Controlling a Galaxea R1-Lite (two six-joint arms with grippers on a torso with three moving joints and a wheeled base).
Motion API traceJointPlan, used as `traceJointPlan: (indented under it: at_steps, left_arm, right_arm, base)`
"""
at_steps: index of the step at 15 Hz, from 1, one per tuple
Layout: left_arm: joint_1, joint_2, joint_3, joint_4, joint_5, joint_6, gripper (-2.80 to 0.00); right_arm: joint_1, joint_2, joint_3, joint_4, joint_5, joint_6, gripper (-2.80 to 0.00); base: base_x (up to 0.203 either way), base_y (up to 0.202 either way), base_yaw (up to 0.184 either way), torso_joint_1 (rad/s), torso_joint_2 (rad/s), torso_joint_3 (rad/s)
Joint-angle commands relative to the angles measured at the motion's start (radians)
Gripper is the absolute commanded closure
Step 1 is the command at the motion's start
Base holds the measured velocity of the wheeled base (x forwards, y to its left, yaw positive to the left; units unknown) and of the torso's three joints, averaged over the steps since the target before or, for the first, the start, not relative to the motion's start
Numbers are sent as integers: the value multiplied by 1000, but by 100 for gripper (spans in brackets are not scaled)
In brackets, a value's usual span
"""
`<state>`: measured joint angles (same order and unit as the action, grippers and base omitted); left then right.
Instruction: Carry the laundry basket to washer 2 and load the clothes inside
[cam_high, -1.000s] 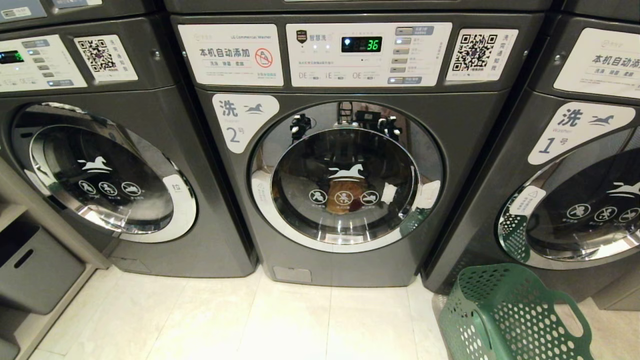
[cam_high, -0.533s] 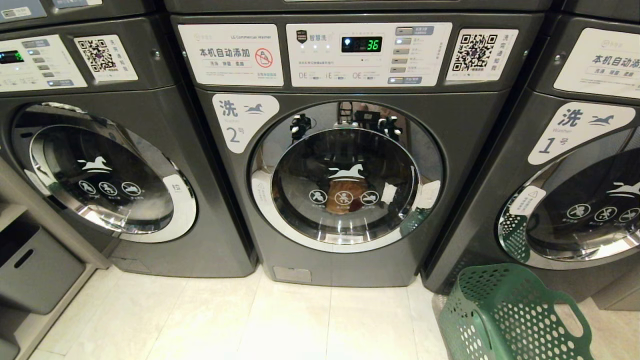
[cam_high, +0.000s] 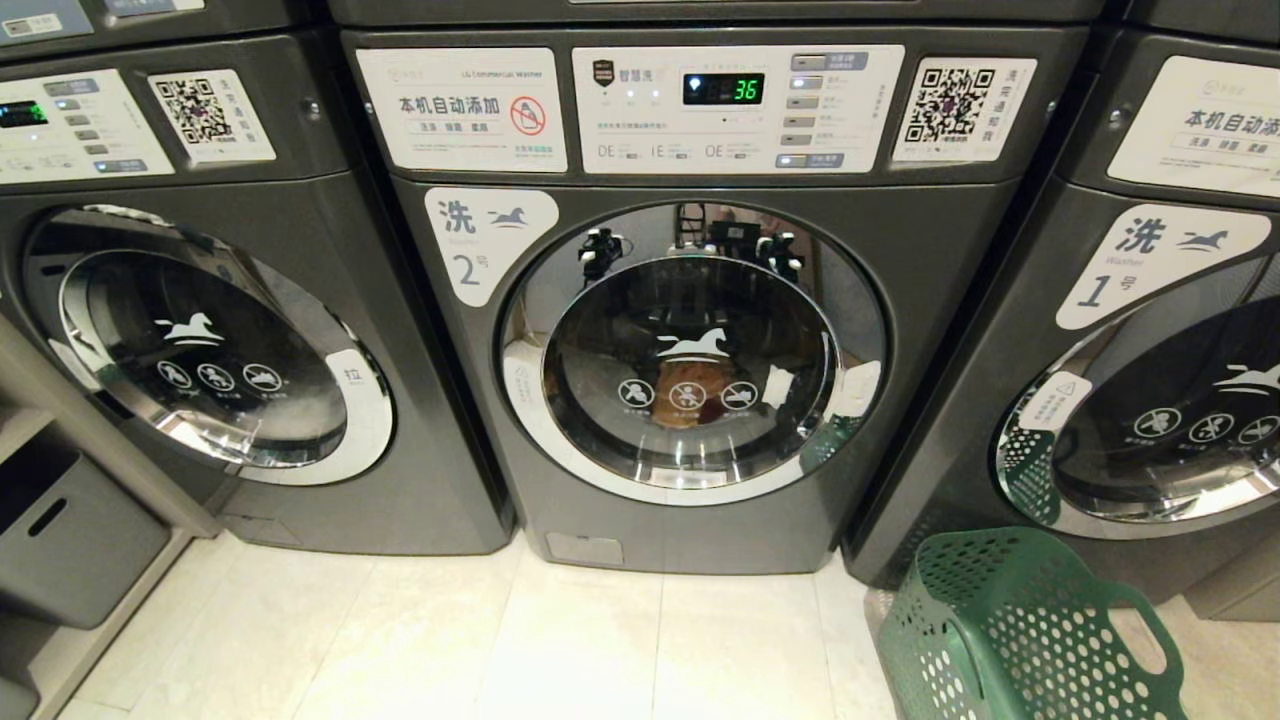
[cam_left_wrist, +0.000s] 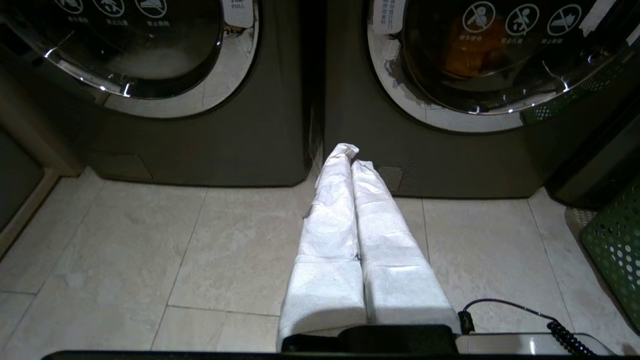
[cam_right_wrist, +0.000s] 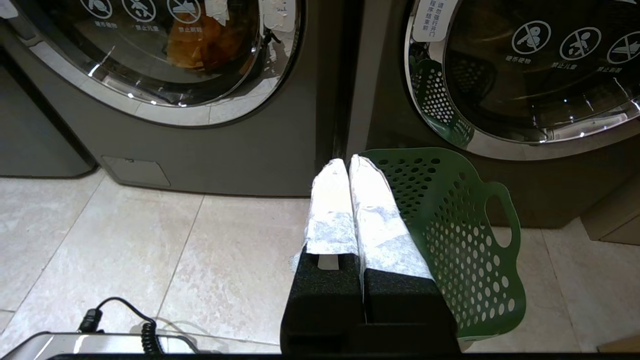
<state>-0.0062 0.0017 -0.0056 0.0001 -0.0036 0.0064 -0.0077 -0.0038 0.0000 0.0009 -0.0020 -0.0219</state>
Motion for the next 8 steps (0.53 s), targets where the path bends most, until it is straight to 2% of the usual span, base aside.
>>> traceJointPlan:
  at_steps: [1, 8]
  left_arm:
    - [0, 0, 6, -4, 1, -2, 0]
    - [0, 0, 6, -3, 1, -3, 0]
  right_arm:
    - [0, 4, 0, 1, 5, -10, 0]
    - [0, 4, 0, 1, -6, -3, 0]
  base:
    - [0, 0, 0, 0, 0, 0]
    - [0, 0, 0, 0, 0, 0]
